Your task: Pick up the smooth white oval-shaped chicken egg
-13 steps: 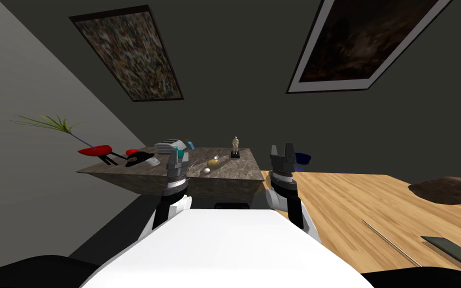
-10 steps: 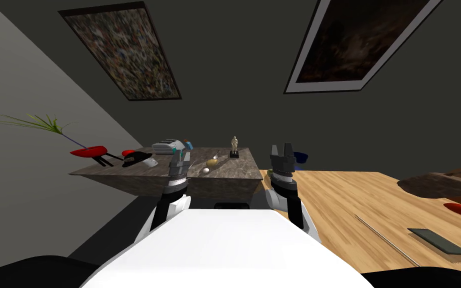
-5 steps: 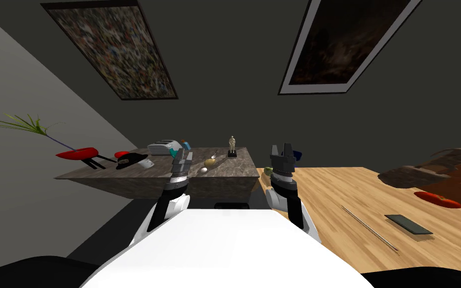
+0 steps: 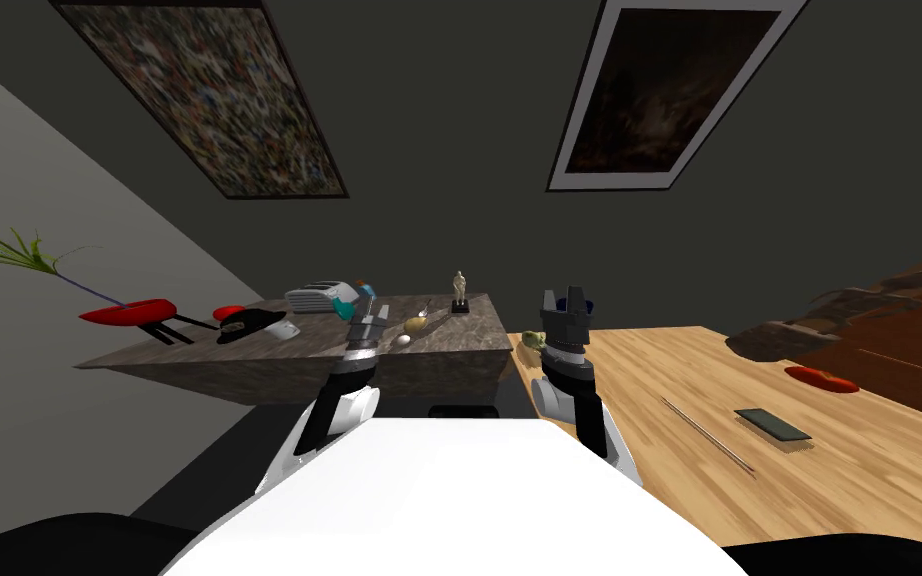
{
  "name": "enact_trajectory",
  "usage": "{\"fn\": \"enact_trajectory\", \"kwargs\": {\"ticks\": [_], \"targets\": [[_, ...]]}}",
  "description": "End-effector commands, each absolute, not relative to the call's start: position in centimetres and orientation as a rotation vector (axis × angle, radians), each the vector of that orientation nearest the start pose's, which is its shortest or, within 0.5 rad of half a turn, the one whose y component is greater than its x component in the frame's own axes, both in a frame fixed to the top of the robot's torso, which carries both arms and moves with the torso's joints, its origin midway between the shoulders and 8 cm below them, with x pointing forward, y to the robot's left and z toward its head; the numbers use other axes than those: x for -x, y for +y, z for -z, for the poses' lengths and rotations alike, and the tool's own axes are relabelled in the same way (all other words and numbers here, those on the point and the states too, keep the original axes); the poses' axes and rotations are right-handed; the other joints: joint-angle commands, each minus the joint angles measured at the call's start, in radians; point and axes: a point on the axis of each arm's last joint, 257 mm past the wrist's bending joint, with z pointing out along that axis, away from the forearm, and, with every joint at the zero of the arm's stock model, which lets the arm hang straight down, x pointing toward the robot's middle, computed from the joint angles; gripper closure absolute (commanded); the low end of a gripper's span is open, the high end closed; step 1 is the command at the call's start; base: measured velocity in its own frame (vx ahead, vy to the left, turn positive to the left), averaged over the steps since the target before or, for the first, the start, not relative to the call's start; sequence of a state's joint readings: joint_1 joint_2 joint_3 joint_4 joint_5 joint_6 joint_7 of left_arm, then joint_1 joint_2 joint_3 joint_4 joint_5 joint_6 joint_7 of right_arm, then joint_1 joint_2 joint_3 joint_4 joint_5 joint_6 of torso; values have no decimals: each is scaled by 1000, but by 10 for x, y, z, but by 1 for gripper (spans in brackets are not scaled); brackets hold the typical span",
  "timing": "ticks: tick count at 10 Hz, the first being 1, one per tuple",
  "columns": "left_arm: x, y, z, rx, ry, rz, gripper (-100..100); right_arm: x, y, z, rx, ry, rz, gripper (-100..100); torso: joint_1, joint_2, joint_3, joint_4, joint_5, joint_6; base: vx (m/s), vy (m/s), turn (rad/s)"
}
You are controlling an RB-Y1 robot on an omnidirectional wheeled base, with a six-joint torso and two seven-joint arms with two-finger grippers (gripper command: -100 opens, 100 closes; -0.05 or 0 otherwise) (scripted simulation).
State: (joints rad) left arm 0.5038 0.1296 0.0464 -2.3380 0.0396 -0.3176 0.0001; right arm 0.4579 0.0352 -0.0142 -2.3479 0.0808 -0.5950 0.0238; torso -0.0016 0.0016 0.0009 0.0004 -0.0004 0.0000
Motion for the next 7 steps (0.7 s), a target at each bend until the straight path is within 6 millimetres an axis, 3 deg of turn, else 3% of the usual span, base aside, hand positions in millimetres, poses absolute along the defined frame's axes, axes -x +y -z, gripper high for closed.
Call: {"fn": "enact_trajectory", "kwargs": {"ticks": [1,7], "targets": [[-365,290,-12,711,793,1253,-100,-313,-265,-82,-461,495,-1267,0,0,0,0,0,0,0,-24,-20,-42],[-382,295,3,834,842,1282,-100,-313,-265,-82,-461,495,-1267,0,0,0,0,0,0,0,-24,-26,-64]]}}
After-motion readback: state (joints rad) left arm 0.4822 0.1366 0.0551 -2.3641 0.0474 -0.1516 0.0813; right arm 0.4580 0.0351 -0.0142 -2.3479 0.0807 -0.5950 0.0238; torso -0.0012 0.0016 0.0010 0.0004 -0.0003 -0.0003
